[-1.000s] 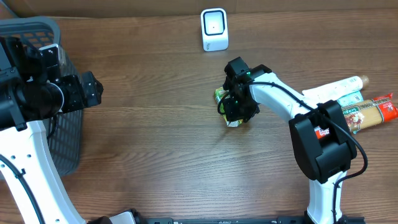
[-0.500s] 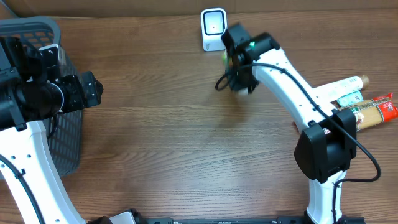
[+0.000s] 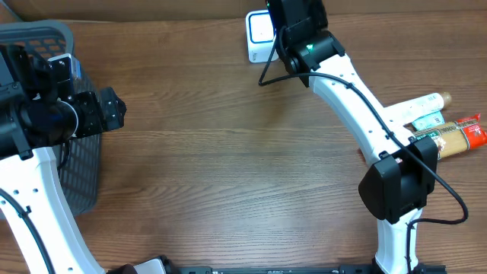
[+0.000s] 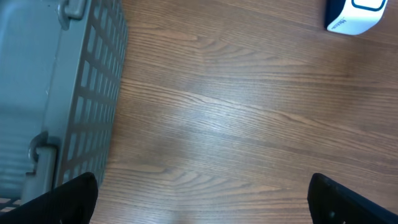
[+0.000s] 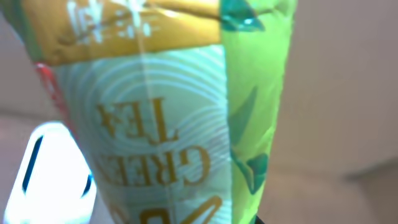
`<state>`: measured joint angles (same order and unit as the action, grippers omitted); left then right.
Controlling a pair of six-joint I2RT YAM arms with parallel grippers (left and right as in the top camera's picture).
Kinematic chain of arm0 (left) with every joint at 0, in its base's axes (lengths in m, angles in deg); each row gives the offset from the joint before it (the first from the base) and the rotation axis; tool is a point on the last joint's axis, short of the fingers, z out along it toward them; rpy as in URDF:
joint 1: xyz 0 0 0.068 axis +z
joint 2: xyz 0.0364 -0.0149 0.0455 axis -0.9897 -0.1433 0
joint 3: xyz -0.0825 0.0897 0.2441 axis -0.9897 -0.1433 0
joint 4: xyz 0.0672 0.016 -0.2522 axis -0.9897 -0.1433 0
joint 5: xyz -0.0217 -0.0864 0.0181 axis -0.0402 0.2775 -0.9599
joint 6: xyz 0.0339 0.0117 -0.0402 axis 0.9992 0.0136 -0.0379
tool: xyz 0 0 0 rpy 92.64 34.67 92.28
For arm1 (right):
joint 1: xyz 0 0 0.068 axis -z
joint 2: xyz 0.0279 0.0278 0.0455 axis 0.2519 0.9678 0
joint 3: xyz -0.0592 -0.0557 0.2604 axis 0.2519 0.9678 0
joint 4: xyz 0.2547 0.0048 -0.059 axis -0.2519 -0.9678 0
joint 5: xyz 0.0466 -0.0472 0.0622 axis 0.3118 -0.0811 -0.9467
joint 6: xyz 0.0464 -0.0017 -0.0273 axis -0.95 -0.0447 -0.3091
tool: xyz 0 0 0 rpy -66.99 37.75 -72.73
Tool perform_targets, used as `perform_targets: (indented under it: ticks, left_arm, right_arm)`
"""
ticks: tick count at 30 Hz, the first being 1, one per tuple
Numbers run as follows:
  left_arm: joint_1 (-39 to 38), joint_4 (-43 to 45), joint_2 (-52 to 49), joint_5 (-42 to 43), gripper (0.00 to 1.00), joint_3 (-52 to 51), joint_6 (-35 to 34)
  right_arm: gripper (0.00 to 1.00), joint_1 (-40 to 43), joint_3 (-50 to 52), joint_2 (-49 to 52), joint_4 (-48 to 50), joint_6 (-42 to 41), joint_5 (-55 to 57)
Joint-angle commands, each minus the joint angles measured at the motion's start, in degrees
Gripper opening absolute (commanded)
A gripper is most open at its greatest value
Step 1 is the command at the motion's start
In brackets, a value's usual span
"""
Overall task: Scan the item barcode
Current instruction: 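Lift the pouch upright and hold it against the scanner window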
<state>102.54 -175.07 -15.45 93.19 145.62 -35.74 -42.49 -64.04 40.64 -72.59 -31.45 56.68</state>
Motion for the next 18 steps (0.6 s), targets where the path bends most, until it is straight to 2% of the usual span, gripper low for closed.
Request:
perform_targets:
  ticks: [1, 6, 9, 13, 18]
  left_arm:
    - [0.22, -0.17, -0.11, 0.48, 1.0, 0.37, 1.11]
    - [0.22, -0.17, -0.11, 0.48, 1.0, 0.37, 1.11]
    - [0.22, -0.15, -0.11, 0.48, 0.99, 0.37, 1.11]
    - [0.22, -0.15, -0.11, 0.48, 0.99, 0.37, 1.11]
    - [0.22, -0.15, -0.11, 0.48, 1.0, 0.37, 1.09]
  right_arm:
    - [0.04, -0.44, -1.9, 2.4, 5.77, 15.98, 2.08]
    - [0.04, -0.44, -1.9, 8.24, 14.6, 31.8, 2.12]
    - [0.04, -0.26, -1.9, 12.11, 17.97, 37.53, 2.34]
    - [0.04, 0.11, -1.9, 16.09, 20.63, 41.24, 3.04]
    - [0.04, 0.83, -1.9, 19.32, 24.94, 41.48, 4.46]
